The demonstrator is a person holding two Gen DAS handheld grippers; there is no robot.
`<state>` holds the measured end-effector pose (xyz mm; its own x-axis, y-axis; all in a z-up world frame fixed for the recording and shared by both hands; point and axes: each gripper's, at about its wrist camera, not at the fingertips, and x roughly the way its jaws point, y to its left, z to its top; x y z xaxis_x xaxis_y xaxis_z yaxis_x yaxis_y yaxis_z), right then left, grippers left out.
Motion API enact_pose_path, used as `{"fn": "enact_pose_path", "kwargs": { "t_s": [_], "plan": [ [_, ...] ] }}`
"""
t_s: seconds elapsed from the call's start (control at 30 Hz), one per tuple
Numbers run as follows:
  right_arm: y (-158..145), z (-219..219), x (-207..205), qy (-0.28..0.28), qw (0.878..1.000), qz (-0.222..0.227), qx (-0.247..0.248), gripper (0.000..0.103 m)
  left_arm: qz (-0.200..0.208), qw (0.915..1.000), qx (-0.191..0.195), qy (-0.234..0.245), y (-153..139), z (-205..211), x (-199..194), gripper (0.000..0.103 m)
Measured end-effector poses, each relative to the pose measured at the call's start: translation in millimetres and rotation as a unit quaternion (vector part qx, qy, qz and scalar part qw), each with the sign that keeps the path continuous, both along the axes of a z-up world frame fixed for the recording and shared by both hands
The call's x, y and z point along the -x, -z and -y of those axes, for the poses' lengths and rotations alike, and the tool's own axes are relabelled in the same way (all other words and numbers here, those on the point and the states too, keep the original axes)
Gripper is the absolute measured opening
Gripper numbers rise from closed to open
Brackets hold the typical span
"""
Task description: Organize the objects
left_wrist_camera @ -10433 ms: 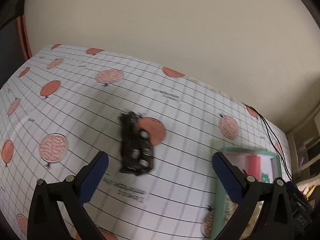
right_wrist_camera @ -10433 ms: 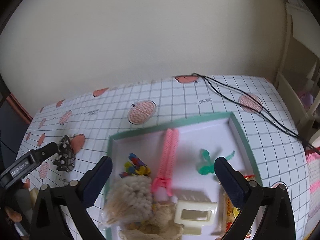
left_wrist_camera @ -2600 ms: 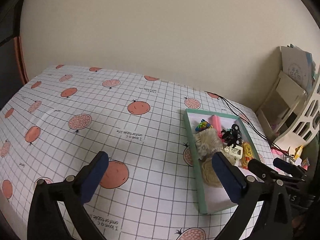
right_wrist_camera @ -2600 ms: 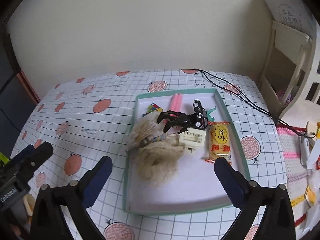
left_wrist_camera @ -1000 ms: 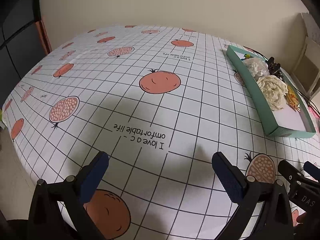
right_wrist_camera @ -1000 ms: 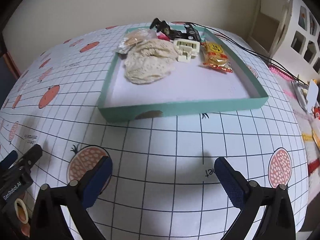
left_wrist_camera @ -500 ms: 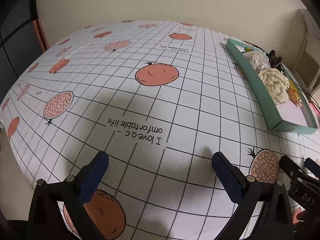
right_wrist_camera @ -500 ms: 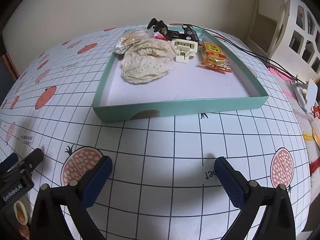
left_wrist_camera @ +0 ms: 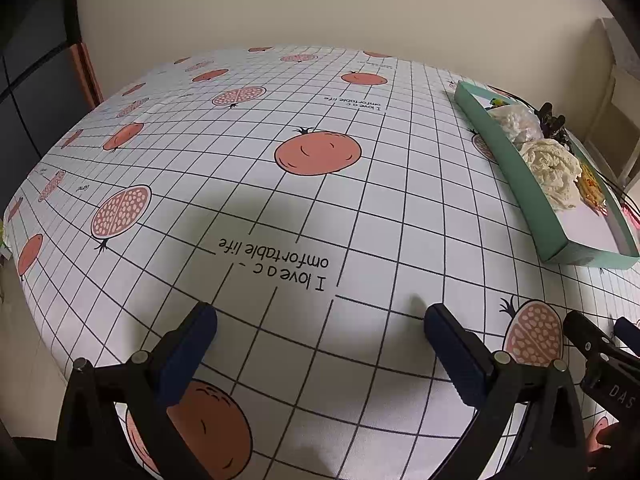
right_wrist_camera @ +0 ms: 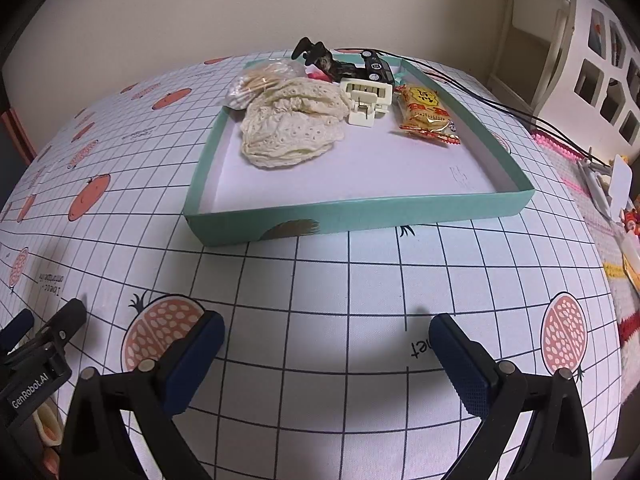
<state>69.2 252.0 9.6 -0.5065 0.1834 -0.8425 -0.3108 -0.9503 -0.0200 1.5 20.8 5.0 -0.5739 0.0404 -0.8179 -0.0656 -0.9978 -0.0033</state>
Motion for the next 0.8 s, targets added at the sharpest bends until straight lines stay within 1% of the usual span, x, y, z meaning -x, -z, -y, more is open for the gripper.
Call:
{"fn": "enact_pose_path", "kwargs": {
  "t_s": [0.8],
  "plan": [
    [0.6, 0.1, 0.2, 0.0, 1.0, 0.0, 0.0, 0.103, 0.001, 1.0, 0.0, -0.006, 0.3, -1.4, 1.0, 0.103]
  ]
}}
